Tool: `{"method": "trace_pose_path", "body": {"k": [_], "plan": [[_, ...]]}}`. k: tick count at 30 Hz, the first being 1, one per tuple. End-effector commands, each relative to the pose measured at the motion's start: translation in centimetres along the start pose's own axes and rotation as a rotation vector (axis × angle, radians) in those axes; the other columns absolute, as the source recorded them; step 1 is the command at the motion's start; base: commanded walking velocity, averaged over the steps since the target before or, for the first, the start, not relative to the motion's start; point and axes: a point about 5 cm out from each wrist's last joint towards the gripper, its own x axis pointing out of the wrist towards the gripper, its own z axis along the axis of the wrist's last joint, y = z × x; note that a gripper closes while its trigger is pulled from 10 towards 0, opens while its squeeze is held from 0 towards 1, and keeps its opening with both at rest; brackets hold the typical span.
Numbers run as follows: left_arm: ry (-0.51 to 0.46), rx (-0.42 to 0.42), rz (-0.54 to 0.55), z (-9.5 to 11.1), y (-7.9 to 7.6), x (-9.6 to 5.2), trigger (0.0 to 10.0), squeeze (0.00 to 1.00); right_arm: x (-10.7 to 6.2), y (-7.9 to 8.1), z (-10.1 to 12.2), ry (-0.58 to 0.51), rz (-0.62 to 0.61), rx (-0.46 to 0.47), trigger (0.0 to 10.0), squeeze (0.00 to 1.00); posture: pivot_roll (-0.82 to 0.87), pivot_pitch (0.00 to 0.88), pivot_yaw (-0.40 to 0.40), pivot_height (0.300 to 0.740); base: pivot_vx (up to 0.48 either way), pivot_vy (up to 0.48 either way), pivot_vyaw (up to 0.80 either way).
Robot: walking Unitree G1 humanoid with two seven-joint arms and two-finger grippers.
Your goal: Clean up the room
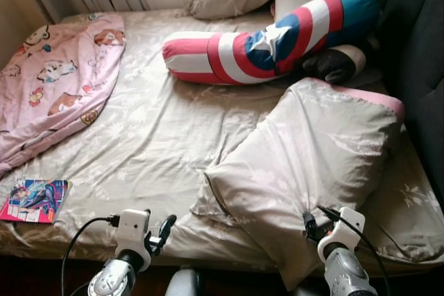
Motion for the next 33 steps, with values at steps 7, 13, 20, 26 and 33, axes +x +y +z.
{"method": "trace_pose_path", "body": {"k": [7,13,20,26,33], "plan": [[0.031,0.019,-0.014,-0.2,0.2,-0.8,10.0,0.0,-1.3,0.2,-4.6,0.192,0.026,0.021,10.0,0.0,0.14,0.237,0.129,0.662,0.0,0.0,0.0],[0.029,0.014,-0.02,0.0,-0.1,-0.9,10.0,0.0,-1.3,0.2,-4.7,0.198,0.029,0.009,10.0,0.0,0.14,0.249,0.13,0.662,0.0,0.0,0.0],[0.024,0.012,-0.027,0.5,-0.4,-0.5,10.0,0.0,-1.1,0.7,-4.5,0.199,0.054,-0.006,0.0,0.0,0.13,0.252,0.123,0.662,0.0,0.0,0.0],[0.027,0.023,-0.03,0.5,-0.4,-0.5,10.0,0.0,-1.2,0.9,-4.8,0.206,0.061,-0.008,0.0,0.0,0.13,0.249,0.119,0.662,0.0,0.0,0.0],[0.032,0.022,-0.028,0.5,-0.5,-0.4,10.0,0.0,-1.6,0.8,-5.6,0.226,0.056,-0.004,0.0,0.0,0.13,0.239,0.114,0.662,0.0,0.0,0.0]]}}
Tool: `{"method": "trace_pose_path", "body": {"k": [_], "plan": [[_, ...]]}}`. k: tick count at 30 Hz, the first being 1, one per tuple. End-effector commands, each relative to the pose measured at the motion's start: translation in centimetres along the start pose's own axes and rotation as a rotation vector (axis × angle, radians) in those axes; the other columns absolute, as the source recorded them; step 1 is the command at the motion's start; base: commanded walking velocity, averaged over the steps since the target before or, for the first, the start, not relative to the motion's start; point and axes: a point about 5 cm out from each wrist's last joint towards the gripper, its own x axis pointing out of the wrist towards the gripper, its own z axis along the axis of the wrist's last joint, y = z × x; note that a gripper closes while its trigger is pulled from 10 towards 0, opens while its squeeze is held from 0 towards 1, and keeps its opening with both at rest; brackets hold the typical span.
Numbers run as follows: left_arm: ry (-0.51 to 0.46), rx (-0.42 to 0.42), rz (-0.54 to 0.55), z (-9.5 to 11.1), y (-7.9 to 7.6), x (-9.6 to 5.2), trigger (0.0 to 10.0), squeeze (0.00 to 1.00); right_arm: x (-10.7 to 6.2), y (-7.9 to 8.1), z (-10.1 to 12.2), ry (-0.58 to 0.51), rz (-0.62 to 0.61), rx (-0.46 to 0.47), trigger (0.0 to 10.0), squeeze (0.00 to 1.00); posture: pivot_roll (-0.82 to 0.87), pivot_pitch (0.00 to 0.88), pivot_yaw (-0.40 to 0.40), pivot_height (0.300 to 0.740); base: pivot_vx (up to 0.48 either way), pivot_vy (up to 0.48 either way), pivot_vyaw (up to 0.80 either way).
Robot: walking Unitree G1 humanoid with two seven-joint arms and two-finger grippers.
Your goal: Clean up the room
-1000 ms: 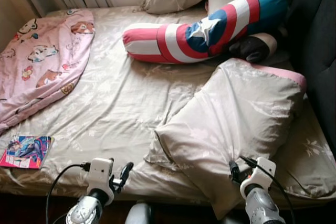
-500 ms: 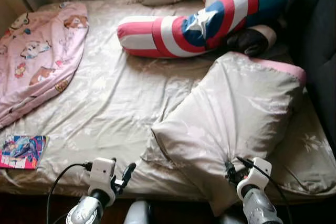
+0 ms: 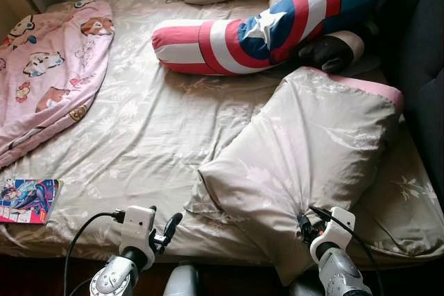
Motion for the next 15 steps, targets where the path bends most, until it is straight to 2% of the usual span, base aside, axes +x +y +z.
{"method": "trace_pose_path", "body": {"k": [1,15], "plan": [[0.028,0.005,0.012,-0.4,0.3,-0.3,10.0,0.0,-1.3,-0.2,-4.7,0.191,-0.019,0.001,0.0,0.0,0.13,0.239,0.114,0.662,0.0,0.0,0.0],[0.007,-0.003,0.02,0.1,0.4,0.8,10.0,0.0,-1.1,-0.5,-4.0,0.171,-0.039,0.002,0.0,0.0,0.11,0.204,0.102,0.662,0.0,0.0,0.0]]}}
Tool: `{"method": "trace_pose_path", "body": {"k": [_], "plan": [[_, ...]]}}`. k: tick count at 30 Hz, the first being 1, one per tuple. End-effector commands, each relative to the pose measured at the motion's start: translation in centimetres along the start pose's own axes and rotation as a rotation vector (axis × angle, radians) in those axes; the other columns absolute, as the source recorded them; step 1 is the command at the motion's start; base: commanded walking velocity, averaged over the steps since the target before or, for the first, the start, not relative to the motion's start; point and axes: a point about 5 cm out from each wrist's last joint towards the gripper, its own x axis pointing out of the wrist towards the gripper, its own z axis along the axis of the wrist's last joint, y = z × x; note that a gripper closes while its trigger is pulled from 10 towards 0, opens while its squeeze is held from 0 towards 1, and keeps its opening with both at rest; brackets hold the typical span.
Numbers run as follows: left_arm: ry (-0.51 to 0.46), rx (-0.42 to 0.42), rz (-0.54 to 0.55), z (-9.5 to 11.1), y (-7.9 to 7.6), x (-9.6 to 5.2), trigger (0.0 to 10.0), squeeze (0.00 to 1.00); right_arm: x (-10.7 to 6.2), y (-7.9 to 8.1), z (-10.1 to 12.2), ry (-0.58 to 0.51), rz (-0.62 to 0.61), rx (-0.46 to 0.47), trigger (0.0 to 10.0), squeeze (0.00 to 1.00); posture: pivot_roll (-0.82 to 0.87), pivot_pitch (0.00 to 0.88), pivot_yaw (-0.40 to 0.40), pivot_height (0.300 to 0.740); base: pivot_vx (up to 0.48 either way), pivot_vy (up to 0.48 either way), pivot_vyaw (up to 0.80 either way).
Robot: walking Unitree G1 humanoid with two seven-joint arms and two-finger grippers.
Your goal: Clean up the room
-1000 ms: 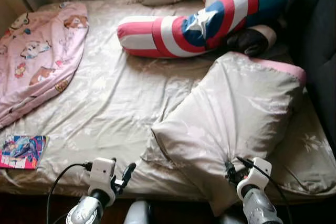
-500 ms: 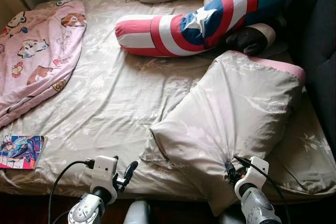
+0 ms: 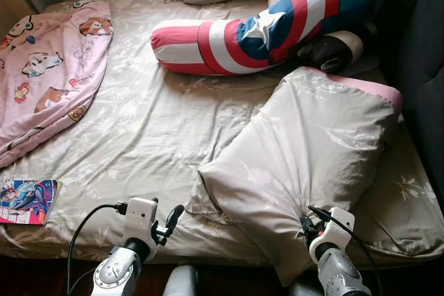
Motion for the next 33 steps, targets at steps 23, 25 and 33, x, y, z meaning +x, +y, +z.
{"method": "trace_pose_path", "body": {"k": [23,25,33], "plan": [[-0.013,-0.032,0.028,0.1,-0.4,2.9,10.0,0.0,-2.0,-11.1,7.9,-0.182,-0.402,0.04,0.0,0.0,0.01,0.114,0.082,0.662,0.0,0.0,0.0],[-0.015,-0.032,0.029,0.1,-0.3,3.0,10.0,0.0,-2.4,-12.1,9.5,-0.228,-0.431,0.044,0.0,0.0,0.0,0.111,0.081,0.662,0.0,0.0,0.0],[-0.024,-0.032,0.032,0.2,-0.3,3.5,10.0,0.0,-5.6,-16.5,17.0,-0.42,-0.573,-0.005,0.0,0.0,-0.02,0.091,0.076,0.662,0.0,0.0,0.0]]}}
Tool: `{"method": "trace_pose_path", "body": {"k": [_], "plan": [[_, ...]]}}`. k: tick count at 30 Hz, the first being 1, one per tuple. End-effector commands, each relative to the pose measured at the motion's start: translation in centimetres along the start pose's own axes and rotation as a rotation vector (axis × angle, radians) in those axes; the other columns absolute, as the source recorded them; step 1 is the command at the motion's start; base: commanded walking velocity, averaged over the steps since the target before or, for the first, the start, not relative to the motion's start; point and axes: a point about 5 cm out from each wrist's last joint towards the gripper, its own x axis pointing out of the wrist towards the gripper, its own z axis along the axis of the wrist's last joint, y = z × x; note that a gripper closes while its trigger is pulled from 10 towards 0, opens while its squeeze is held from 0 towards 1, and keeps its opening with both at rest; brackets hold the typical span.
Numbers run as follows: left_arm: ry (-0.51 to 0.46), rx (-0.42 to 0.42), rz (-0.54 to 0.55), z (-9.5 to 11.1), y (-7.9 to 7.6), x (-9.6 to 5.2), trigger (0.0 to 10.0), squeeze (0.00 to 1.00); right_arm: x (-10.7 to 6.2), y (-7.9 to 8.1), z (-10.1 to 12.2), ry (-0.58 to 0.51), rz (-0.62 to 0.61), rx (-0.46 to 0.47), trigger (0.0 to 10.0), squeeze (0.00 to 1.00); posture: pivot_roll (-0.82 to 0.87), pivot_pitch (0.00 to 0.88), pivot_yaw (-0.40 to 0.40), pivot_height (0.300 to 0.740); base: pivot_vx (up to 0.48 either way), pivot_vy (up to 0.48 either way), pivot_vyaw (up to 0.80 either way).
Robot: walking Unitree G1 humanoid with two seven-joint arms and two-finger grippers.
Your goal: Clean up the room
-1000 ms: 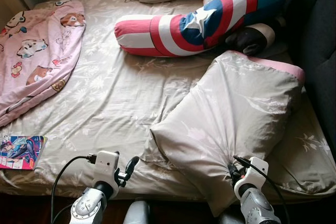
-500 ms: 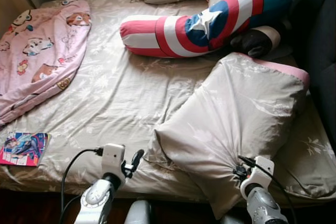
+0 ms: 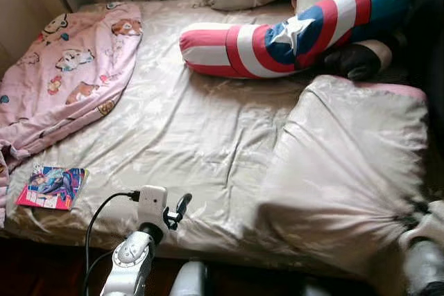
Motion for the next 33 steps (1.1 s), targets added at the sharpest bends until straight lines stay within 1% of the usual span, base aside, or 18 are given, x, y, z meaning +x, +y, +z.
{"method": "trace_pose_path", "body": {"k": [1,4,8,10,11,17,18,19,20,21,23,27,28,29,30,31,32,33], "plan": [[0.01,0.0,0.019,-0.4,0.5,-0.3,10.0,0.0,0.3,-2.8,3.3,-0.095,-0.125,0.047,0.0,0.0,-0.01,0.088,0.075,0.662,0.0,0.0,0.0],[0.005,0.003,0.024,-0.4,0.8,-0.4,10.0,0.0,-0.1,-6.9,4.9,-0.108,-0.282,0.035,0.0,0.0,-0.01,0.083,0.076,0.662,0.0,0.0,0.0],[0.01,0.01,0.029,-0.6,1.2,-0.6,10.0,0.0,-0.4,-8.9,5.4,-0.099,-0.357,0.018,0.0,0.0,-0.01,0.082,0.081,0.662,0.0,0.0,0.0],[0.014,0.013,0.032,-0.6,1.3,-0.7,10.0,0.0,-0.4,-9.0,5.2,-0.076,-0.357,0.0,0.0,0.0,-0.01,0.083,0.087,0.662,0.0,0.0,0.0],[0.015,0.013,0.033,-0.6,1.4,-0.8,10.0,0.0,-0.4,-9.0,5.1,-0.067,-0.355,-0.009,10.0,0.0,-0.01,0.083,0.087,0.662,0.0,0.0,0.0],[0.017,0.019,0.028,-0.8,1.4,-0.8,10.0,0.0,-0.4,-8.3,4.8,-0.104,-0.357,-0.007,10.0,0.0,0.0,0.077,0.104,0.662,0.0,0.0,0.0],[0.017,0.02,0.025,-0.8,1.3,-0.7,10.0,0.0,-0.3,-7.7,4.6,-0.105,-0.331,-0.046,10.0,0.0,0.0,0.076,0.105,0.662,0.0,0.0,0.0],[0.016,0.019,0.023,-0.8,1.3,-0.7,10.0,0.0,-0.3,-7.4,4.7,-0.118,-0.326,-0.067,10.0,0.94,0.0,0.073,0.105,0.662,0.0,0.0,0.0],[0.015,0.019,0.023,-0.7,1.2,-0.6,10.0,0.0,-0.3,-7.3,4.7,-0.128,-0.324,-0.079,10.0,0.94,0.0,0.072,0.105,0.662,0.0,0.0,0.0],[0.013,0.017,0.024,-0.7,1.2,-0.5,10.0,0.0,-0.3,-7.2,5.0,-0.151,-0.332,-0.078,10.0,1.0,0.01,0.072,0.106,0.662,0.0,0.0,0.0],[0.012,0.016,0.026,-0.7,1.2,-0.5,10.0,0.0,-0.3,-7.2,5.3,-0.171,-0.342,-0.063,10.0,1.0,0.01,0.071,0.106,0.662,0.0,0.0,0.0],[0.016,0.018,0.021,-0.8,1.2,-0.6,10.0,0.0,-0.5,-6.8,7.4,-0.299,-0.368,-0.159,10.0,1.0,0.0,0.066,0.105,0.662,0.0,0.0,0.0],[0.017,0.018,0.022,-0.9,1.2,-0.7,10.0,0.0,-0.5,-6.6,7.7,-0.323,-0.363,-0.162,10.0,0.85,0.01,0.065,0.105,0.662,0.0,0.0,0.0],[0.019,0.017,0.023,-1.0,1.2,-0.8,10.0,0.0,-0.5,-6.0,8.4,-0.364,-0.343,-0.186,10.0,0.0,0.0,0.064,0.103,0.662,0.0,0.0,0.0],[0.019,0.017,0.024,-1.0,1.3,-0.8,10.0,0.0,-0.5,-5.8,8.5,-0.376,-0.333,-0.194,10.0,0.0,0.0,0.064,0.103,0.662,0.0,0.0,0.0],[0.023,0.015,0.023,-1.1,1.2,-0.9,10.0,0.0,-0.3,-3.3,8.7,-0.418,-0.192,-0.217,10.0,0.0,0.0,0.063,0.101,0.662,0.0,0.0,0.0],[0.023,0.015,0.023,-1.1,1.2,-0.9,10.0,0.0,-0.3,-3.3,8.7,-0.418,-0.192,-0.217,10.0,0.0,0.0,0.063,0.101,0.662,0.0,0.0,0.0],[0.027,0.013,0.022,-1.3,1.1,-0.9,10.0,0.0,-0.2,-1.3,8.4,-0.434,-0.085,-0.233,10.0,0.0,0.0,0.062,0.101,0.662,0.0,0.0,0.0]]}}
